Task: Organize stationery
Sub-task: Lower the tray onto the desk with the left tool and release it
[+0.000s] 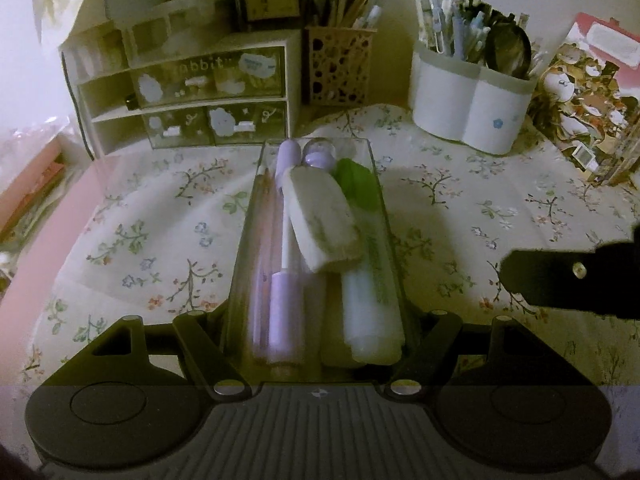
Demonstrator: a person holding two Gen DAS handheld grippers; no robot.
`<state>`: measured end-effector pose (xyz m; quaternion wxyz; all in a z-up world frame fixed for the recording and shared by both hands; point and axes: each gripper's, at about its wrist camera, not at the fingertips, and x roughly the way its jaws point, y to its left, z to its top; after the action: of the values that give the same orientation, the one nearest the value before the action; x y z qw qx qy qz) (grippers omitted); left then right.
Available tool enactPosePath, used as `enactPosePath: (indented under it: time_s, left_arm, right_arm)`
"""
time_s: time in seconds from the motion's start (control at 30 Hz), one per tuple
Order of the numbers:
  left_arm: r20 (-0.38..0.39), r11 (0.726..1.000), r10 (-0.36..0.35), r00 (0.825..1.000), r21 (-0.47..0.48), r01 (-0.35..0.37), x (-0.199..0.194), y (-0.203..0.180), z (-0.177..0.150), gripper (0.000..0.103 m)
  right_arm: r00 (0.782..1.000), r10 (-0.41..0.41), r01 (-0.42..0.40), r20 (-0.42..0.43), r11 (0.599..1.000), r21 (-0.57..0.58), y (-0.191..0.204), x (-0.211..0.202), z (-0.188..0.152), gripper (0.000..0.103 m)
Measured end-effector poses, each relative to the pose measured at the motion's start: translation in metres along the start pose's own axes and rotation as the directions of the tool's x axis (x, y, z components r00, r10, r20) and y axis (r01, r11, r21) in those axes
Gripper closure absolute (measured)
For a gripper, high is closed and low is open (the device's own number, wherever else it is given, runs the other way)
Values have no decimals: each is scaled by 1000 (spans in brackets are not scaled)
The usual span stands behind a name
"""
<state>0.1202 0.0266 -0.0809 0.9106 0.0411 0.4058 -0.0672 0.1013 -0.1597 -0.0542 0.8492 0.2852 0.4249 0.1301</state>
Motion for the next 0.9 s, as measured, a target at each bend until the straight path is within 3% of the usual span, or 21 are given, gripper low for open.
enactPosePath:
  time_s: [0.4, 0.63, 0.8, 0.9]
  left_arm:
    - [6, 1000, -8, 1000, 0, 8, 19, -1, 20, 30]
    - [1, 1000, -1, 1000, 10, 1, 19, 0, 20, 22]
    - [14, 996, 77, 997, 52, -78, 1, -6, 8, 12]
    - [33, 996, 86, 996, 31, -87, -22, -4, -3, 9]
  right_arm:
    - [1000, -4, 3, 19, 1000, 5, -5, -8, -2, 70]
    - [1000, -16, 16, 7, 1000, 15, -9, -6, -8, 68]
    - [999, -29, 30, 19, 999, -34, -1, -11, -11, 56]
    - [997, -54, 58, 47, 994, -89, 6, -18, -11, 35]
